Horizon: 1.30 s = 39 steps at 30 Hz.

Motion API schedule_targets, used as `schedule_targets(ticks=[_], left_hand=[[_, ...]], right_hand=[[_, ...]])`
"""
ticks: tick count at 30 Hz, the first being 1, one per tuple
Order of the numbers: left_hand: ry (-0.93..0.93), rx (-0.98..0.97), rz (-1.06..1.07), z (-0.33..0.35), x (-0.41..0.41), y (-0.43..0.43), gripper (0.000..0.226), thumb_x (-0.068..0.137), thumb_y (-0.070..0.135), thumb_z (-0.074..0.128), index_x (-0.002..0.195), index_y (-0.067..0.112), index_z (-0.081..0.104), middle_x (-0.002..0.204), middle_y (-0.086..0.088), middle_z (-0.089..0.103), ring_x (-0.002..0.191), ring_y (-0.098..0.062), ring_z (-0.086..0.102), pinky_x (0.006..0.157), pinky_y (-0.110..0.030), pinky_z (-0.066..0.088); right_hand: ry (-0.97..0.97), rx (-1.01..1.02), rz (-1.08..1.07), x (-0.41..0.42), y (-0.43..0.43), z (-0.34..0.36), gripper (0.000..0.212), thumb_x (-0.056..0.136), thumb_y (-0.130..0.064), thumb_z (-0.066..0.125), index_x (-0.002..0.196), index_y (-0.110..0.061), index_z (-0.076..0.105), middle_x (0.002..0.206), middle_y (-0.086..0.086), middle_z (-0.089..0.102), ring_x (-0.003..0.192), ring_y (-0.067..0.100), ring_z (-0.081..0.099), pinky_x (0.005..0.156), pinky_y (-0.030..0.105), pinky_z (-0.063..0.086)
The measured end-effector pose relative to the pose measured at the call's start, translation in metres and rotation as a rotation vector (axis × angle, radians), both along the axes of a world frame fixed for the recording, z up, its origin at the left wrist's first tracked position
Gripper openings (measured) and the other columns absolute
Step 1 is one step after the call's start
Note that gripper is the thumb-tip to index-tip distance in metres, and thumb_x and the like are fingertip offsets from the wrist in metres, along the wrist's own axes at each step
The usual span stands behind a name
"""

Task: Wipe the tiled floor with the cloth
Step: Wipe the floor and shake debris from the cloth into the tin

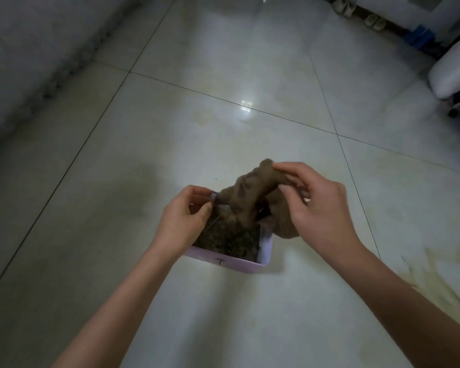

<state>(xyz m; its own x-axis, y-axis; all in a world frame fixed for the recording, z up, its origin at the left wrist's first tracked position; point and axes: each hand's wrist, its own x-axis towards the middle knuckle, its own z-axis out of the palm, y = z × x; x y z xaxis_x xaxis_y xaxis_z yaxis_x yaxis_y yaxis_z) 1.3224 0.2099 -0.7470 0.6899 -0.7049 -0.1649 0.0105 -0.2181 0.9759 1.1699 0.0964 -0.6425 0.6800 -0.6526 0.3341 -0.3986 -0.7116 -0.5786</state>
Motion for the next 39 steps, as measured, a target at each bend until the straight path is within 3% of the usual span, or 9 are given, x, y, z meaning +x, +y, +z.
schedule_targets(ticks=[10, 17, 20, 22, 27, 31, 36, 38, 39], left_hand=[[-0.086, 0.063, -0.069, 0.016, -0.002, 0.014, 0.029, 0.088, 0.008, 0.066, 0.113, 0.019, 0.058, 0.101, 0.002, 0.067, 0.092, -0.014, 0.064, 0.085, -0.034, 0.054], [-0.064, -0.047, -0.438, 0.036, -0.021, 0.032, 0.084, 0.059, 0.066, 0.078, 0.131, 0.037, 0.045, 0.127, 0.022, 0.055, 0.118, 0.010, 0.050, 0.092, -0.006, 0.040], [0.098, -0.096, -0.473, 0.044, -0.037, 0.041, 0.053, 0.067, 0.052, 0.081, 0.113, 0.037, 0.060, 0.104, 0.014, 0.070, 0.097, -0.006, 0.068, 0.079, -0.028, 0.057], [0.185, -0.108, -0.472, 0.045, -0.045, 0.051, 0.037, 0.074, 0.043, 0.078, 0.105, 0.027, 0.065, 0.094, 0.005, 0.074, 0.087, -0.014, 0.071, 0.069, -0.026, 0.057], [0.369, -0.050, -0.470, 0.029, -0.067, 0.097, 0.041, 0.080, 0.026, 0.063, 0.119, 0.012, 0.059, 0.105, -0.008, 0.070, 0.096, -0.019, 0.068, 0.081, -0.030, 0.056], [0.459, 0.041, -0.443, 0.015, -0.082, 0.138, 0.029, 0.082, 0.023, 0.063, 0.109, 0.011, 0.060, 0.096, -0.009, 0.071, 0.090, -0.022, 0.068, 0.073, -0.029, 0.056], [0.352, 0.146, -0.306, -0.002, -0.090, 0.166, 0.019, 0.091, 0.007, 0.061, 0.104, 0.020, 0.063, 0.092, -0.006, 0.073, 0.083, -0.018, 0.069, 0.066, -0.022, 0.055], [0.152, 0.214, -0.190, -0.011, -0.091, 0.171, 0.031, 0.092, 0.000, 0.058, 0.115, 0.020, 0.059, 0.107, -0.004, 0.069, 0.092, -0.020, 0.067, 0.073, -0.015, 0.053], [0.017, 0.271, -0.150, -0.016, -0.090, 0.176, 0.036, 0.092, -0.001, 0.058, 0.123, 0.017, 0.056, 0.117, -0.004, 0.064, 0.099, -0.020, 0.064, 0.078, -0.013, 0.051]], right_hand=[[0.059, 0.124, -0.114, -0.004, 0.003, 0.000, 0.028, 0.087, 0.002, 0.062, 0.102, -0.019, 0.072, 0.091, -0.017, 0.068, 0.094, 0.003, 0.066, 0.090, 0.024, 0.052], [-0.195, 0.455, -0.033, -0.025, 0.030, 0.030, 0.037, 0.089, 0.002, 0.062, 0.094, -0.034, 0.070, 0.095, -0.015, 0.073, 0.094, 0.004, 0.069, 0.080, 0.018, 0.055], [-0.187, 0.502, 0.021, -0.039, 0.046, 0.029, 0.034, 0.091, 0.000, 0.060, 0.096, -0.032, 0.070, 0.097, -0.012, 0.074, 0.098, 0.004, 0.068, 0.085, 0.018, 0.053], [-0.140, 0.509, 0.015, -0.049, 0.054, 0.022, 0.031, 0.093, -0.003, 0.059, 0.097, -0.032, 0.068, 0.098, -0.012, 0.073, 0.098, 0.001, 0.067, 0.086, 0.016, 0.051], [0.031, 0.551, -0.007, -0.075, 0.082, -0.012, 0.034, 0.094, -0.008, 0.058, 0.092, -0.041, 0.065, 0.095, -0.023, 0.068, 0.096, -0.006, 0.064, 0.085, 0.010, 0.047], [0.109, 0.605, 0.020, -0.096, 0.113, -0.043, 0.034, 0.094, -0.008, 0.058, 0.096, -0.042, 0.064, 0.097, -0.030, 0.065, 0.100, -0.014, 0.058, 0.082, 0.003, 0.042], [0.133, 0.640, -0.054, -0.125, 0.139, -0.071, 0.025, 0.096, -0.012, 0.056, 0.110, -0.032, 0.066, 0.104, -0.026, 0.065, 0.099, -0.015, 0.058, 0.080, 0.004, 0.042], [0.347, 0.394, -0.101, -0.138, 0.141, -0.086, 0.032, 0.098, -0.027, 0.053, 0.130, -0.027, 0.056, 0.126, -0.009, 0.062, 0.115, 0.003, 0.057, 0.089, 0.016, 0.044], [0.561, 0.229, -0.069, -0.144, 0.142, -0.095, 0.054, 0.097, -0.042, 0.050, 0.145, -0.023, 0.039, 0.146, 0.002, 0.046, 0.132, 0.017, 0.045, 0.100, 0.028, 0.040]])
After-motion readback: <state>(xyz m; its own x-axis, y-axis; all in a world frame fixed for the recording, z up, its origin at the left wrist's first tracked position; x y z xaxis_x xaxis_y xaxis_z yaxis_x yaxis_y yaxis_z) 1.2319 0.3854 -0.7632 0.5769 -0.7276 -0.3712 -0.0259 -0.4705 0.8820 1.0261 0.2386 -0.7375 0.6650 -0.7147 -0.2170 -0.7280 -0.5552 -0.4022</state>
